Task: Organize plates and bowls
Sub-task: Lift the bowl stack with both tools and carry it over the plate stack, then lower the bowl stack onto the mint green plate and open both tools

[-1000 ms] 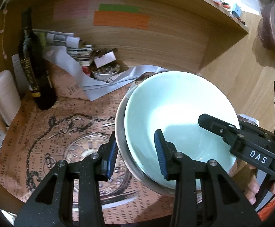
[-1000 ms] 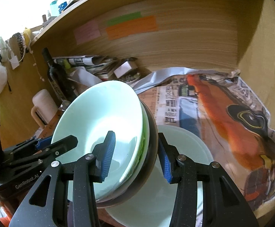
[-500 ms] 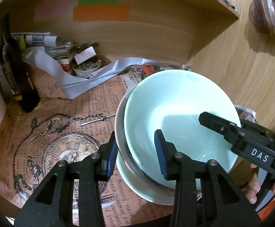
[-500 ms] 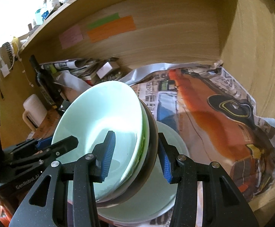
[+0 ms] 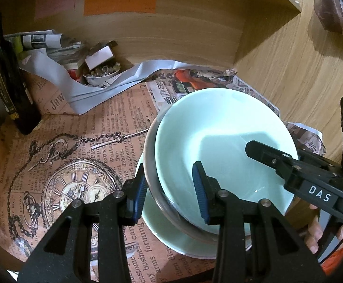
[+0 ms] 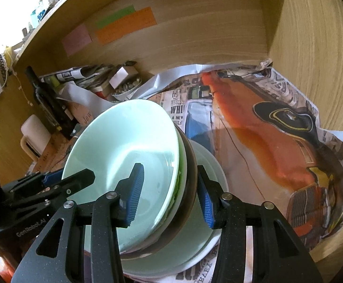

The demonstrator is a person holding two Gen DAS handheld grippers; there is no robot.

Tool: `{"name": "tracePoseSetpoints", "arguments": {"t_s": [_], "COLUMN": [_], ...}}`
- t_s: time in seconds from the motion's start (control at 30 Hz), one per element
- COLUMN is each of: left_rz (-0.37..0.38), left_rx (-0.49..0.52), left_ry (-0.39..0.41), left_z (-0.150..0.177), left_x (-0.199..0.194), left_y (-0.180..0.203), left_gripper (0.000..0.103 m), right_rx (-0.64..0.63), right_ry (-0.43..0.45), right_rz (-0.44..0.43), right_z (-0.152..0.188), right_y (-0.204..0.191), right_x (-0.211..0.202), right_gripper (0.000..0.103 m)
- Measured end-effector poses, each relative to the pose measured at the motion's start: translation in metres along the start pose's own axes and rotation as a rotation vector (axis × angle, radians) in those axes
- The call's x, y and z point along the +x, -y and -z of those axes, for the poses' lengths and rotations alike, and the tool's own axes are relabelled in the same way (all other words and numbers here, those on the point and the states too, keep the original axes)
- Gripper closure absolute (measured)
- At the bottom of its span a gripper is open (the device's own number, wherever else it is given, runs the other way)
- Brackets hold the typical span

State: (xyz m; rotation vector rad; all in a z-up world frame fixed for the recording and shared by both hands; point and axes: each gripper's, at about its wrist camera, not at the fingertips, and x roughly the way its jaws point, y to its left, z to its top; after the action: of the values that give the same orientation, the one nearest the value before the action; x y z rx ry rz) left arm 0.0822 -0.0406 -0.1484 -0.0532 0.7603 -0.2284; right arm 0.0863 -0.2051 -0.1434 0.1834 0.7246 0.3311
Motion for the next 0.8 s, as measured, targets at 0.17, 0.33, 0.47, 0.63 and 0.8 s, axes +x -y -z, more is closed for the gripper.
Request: {"name": "tracePoseSetpoints", "arguments": {"t_s": [0.17, 0.33, 0.47, 0.63, 0.8], "left_rz": [-0.004, 0.008, 0.026, 0.049, 0.015], "left_rx": [0.000, -0.005, -0.017, -0.021, -0.005], "left_ry": [0.000, -0.006, -0.010, -0.002, 0.042], "left_z": [0.000, 0.000, 0.000, 0.001, 0.002], "left_x": [0.004, 0.008, 0.009, 0.009, 0.002], "left_y": [-0.001, -0.005, -0.008, -0.010, -0.010], "left_gripper": [0.065, 0.065, 0.065, 0.065, 0.055], "right_rx": [0.001, 0.020, 0.031, 0.030, 0.029], "right_ry": [0.000, -0.002, 0.003, 0.007, 0.024], "right_rz": [0.001, -0.013, -0.022, -0.037, -0.030], "right_z": [-0.001, -0.002, -0.001, 0.000, 0.001], "right_y": [0.000, 0.002, 0.002, 0.000, -0.001], "right_x": [0.003, 0.006, 0.006, 0.007, 0.004], "right_gripper": [0.062, 0.062, 0.062, 0.059, 0.056]}}
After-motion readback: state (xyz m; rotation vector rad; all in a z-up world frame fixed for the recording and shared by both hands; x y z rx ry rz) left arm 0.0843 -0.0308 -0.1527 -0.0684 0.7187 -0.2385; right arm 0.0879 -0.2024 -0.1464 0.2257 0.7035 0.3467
